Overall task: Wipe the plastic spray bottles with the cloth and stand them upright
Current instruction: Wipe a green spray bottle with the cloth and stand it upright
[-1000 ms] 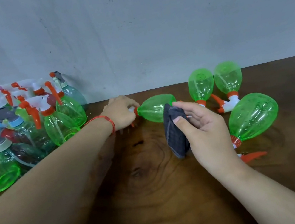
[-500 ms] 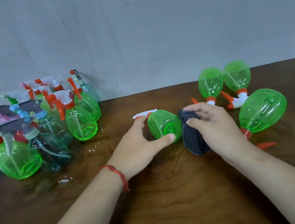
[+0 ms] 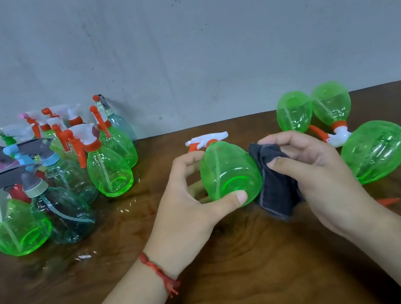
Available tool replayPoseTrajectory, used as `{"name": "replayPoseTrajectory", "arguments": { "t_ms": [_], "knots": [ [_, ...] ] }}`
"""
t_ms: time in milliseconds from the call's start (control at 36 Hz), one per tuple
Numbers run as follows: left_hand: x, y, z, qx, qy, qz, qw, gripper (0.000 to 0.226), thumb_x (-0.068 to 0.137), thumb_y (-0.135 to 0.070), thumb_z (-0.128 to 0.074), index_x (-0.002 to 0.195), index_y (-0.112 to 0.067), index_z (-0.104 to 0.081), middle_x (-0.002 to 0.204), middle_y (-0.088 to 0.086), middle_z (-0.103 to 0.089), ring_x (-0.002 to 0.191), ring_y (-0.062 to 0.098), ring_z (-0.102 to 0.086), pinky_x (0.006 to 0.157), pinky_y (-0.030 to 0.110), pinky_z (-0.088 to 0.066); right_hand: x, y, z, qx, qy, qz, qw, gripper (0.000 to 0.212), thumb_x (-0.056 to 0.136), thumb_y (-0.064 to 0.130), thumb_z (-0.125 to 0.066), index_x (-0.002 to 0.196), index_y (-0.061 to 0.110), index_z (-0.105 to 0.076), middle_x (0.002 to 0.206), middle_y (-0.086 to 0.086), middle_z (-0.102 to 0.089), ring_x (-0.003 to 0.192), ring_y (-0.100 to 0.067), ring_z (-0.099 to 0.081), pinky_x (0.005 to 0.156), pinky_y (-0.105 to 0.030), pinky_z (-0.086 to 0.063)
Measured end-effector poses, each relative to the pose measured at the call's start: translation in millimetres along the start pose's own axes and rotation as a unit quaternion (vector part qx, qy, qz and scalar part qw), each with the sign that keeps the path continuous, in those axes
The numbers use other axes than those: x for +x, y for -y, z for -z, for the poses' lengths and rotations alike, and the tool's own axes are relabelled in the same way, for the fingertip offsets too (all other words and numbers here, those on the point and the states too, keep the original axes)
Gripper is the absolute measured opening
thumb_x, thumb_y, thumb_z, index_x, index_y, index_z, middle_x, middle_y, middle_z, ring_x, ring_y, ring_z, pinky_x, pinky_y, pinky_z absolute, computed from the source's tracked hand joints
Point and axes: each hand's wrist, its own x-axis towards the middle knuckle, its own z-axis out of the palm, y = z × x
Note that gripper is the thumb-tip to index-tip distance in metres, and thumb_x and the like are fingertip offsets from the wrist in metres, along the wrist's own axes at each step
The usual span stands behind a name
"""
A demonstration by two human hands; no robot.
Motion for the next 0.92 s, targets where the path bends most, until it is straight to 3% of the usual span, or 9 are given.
{"name": "replayPoseTrajectory", "arguments": {
  "t_ms": [83, 167, 250, 389, 528, 639, 806, 917],
  "knots": [
    [-7.6, -0.2, 2.2, -0.057, 0.008, 0.004, 0.998, 0.086, 0.063, -0.01, -0.103, 0.133, -0.022, -0.055, 0.127, -0.003, -0.074, 0.111, 0.019, -0.076, 0.091, 0.03, -0.06, -2.8, -2.8, -3.1, 0.021, 0.016, 0.001, 1.0, 0.032, 0.099, -0.011, -0.057, 0.113, 0.012, -0.073, 0.112, -0.015, -0.078, 0.1, -0.029, -0.072, 0.096, -0.055, -0.055],
    [-12.8, 1.3, 2.9, -0.077, 0.013, -0.008, 0.997, 0.087, 0.063, -0.015, -0.102, 0.133, -0.025, -0.052, 0.125, 0.001, -0.076, 0.112, 0.024, -0.075, 0.094, 0.038, -0.061, -7.1, -5.0, -8.2, 0.042, 0.032, -0.002, 0.999, 0.036, 0.099, -0.01, -0.057, 0.108, 0.02, -0.076, 0.111, -0.016, -0.078, 0.098, -0.028, -0.073, 0.091, -0.052, -0.056],
    [-14.9, -2.6, 2.8, -0.058, 0.002, -0.037, 0.998, 0.093, 0.061, -0.016, -0.102, 0.138, -0.027, -0.05, 0.127, -0.008, -0.074, 0.114, 0.017, -0.075, 0.094, 0.031, -0.06, -8.0, -6.4, -8.5, 0.059, 0.04, 0.01, 0.997, 0.037, 0.097, -0.01, -0.061, 0.106, 0.022, -0.077, 0.111, -0.016, -0.078, 0.099, -0.028, -0.073, 0.088, -0.046, -0.056],
    [-17.9, -7.4, 4.4, -0.014, 0.003, -0.085, 0.996, 0.122, 0.062, -0.02, -0.105, 0.161, -0.037, -0.034, 0.143, -0.022, -0.062, 0.13, 0.005, -0.065, 0.103, 0.021, -0.054, -8.0, -7.0, -8.4, 0.056, 0.051, 0.046, 0.996, 0.025, 0.091, -0.001, -0.072, 0.111, 0.014, -0.075, 0.113, -0.014, -0.078, 0.101, -0.026, -0.072, 0.087, -0.041, -0.059],
    [-17.3, -7.5, 10.7, 0.02, 0.049, -0.102, 0.993, 0.112, 0.069, 0.001, -0.097, 0.157, -0.035, -0.037, 0.14, -0.018, -0.065, 0.129, 0.008, -0.066, 0.102, 0.021, -0.054, -9.7, -10.1, -12.2, 0.006, 0.043, 0.077, 0.996, 0.032, 0.095, -0.014, -0.063, 0.112, 0.01, -0.074, 0.115, -0.01, -0.078, 0.105, -0.021, -0.073, 0.094, -0.034, -0.06],
    [-17.3, -5.1, 14.1, 0.045, 0.085, -0.109, 0.989, 0.113, 0.069, -0.004, -0.099, 0.158, -0.035, -0.036, 0.141, -0.019, -0.062, 0.131, 0.01, -0.064, 0.106, 0.026, -0.054, -7.3, -11.0, -10.4, 0.007, 0.034, 0.085, 0.996, 0.03, 0.096, -0.01, -0.064, 0.115, 0.01, -0.075, 0.115, -0.011, -0.079, 0.107, -0.026, -0.074, 0.096, -0.041, -0.06],
    [-17.9, -1.7, 10.5, 0.122, 0.123, -0.159, 0.972, 0.112, 0.072, -0.004, -0.098, 0.159, -0.032, -0.033, 0.143, -0.015, -0.058, 0.125, 0.015, -0.067, 0.1, 0.017, -0.05, -4.6, -9.1, -9.4, 0.014, 0.009, 0.106, 0.994, 0.033, 0.097, -0.008, -0.066, 0.121, 0.013, -0.074, 0.113, -0.006, -0.08, 0.104, -0.018, -0.075, 0.089, -0.032, -0.06],
    [-17.3, -0.3, 9.0, 0.162, 0.132, -0.202, 0.957, 0.114, 0.074, -0.012, -0.098, 0.163, -0.028, -0.029, 0.157, -0.003, -0.046, 0.132, 0.018, -0.061, 0.111, 0.027, -0.048, -4.1, -7.9, -8.6, 0.001, 0.006, 0.139, 0.99, 0.031, 0.097, -0.009, -0.066, 0.122, 0.009, -0.071, 0.114, -0.002, -0.079, 0.108, -0.016, -0.074, 0.093, -0.027, -0.057]
  ]
}}
